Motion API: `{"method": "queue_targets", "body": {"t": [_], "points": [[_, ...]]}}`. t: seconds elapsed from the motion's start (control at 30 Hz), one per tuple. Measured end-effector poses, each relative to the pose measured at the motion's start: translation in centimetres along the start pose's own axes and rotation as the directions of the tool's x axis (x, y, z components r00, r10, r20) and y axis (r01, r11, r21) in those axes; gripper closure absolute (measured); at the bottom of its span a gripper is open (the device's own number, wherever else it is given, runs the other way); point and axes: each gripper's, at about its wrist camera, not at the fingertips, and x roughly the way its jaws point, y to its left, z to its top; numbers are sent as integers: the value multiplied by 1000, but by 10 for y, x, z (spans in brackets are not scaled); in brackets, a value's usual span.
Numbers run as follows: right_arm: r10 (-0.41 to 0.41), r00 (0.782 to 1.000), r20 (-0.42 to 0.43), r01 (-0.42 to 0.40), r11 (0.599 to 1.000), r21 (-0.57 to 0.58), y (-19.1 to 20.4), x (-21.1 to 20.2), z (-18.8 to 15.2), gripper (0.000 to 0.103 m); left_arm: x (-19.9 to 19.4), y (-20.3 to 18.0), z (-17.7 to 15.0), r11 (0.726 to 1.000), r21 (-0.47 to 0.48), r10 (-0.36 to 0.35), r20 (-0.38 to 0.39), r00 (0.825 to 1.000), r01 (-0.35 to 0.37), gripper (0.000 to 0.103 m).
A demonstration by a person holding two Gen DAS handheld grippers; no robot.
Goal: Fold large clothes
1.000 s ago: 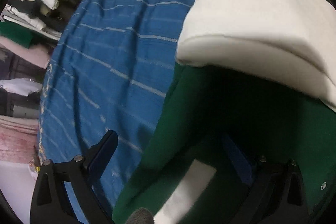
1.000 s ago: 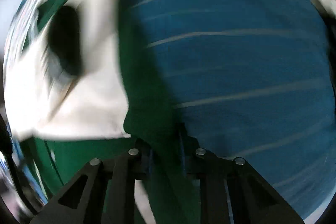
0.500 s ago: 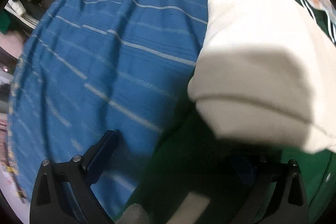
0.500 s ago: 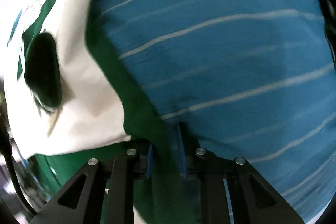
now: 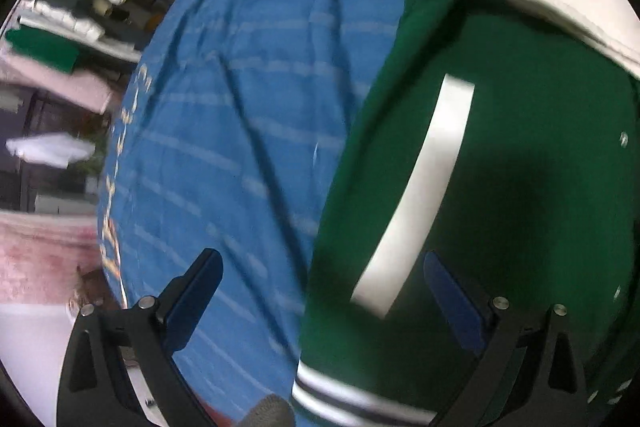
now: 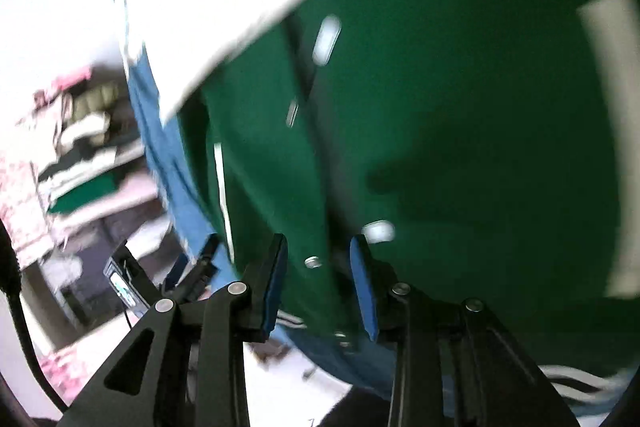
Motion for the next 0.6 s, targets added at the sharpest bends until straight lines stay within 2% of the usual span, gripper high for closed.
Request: {"method": "queue_targets", "body": {"t": [0.1,0.13,0.17,0.23,0.27,0.3,0.33,0.4,0.43,0.5,0.53,0.6], "points": [[-39,997,-63,40,999,20,0,54,5,70,-5,11,-13,999,-44,-17,-13,1000,16,0],[-45,999,-30,47,998,46,-1,62,8,78,-8,13,-17,999,-46,-14,-11,1000,14,0],[-64,998,3,63,997,51,2,60,7,98,-11,15,-19,999,-49,-10,-7,1000,10,0],[-124,989,86,123,992,22,14,45,-2,98,-16,26,-20,998,-59,-14,9,1000,14,0],[-161,976,150,163,987,-2,23,28,-11,98,-20,28,-22,997,-68,-22,16,1000,23,0],[-175,968,178,179,984,-9,28,18,-14,98,-21,29,-23,997,-71,-29,20,999,30,0],[-183,965,188,189,982,-12,30,10,-11,98,-23,26,-26,997,-68,-35,24,999,36,0],[-269,939,213,280,960,-20,26,-1,-14,98,-21,20,-30,998,-48,-38,11,999,38,0],[-289,933,214,299,954,-14,19,-6,-6,98,-20,18,-32,998,-40,-44,3,999,44,0],[-270,946,179,274,962,4,14,0,-3,98,-19,13,-36,998,-33,-47,-6,999,46,0],[-243,961,130,243,970,12,12,4,2,98,-20,11,-38,999,-27,-44,-5,999,43,0],[-180,978,102,177,984,34,0,-6,-2,91,-18,6,-42,999,-10,-33,-5,999,33,0]]}}
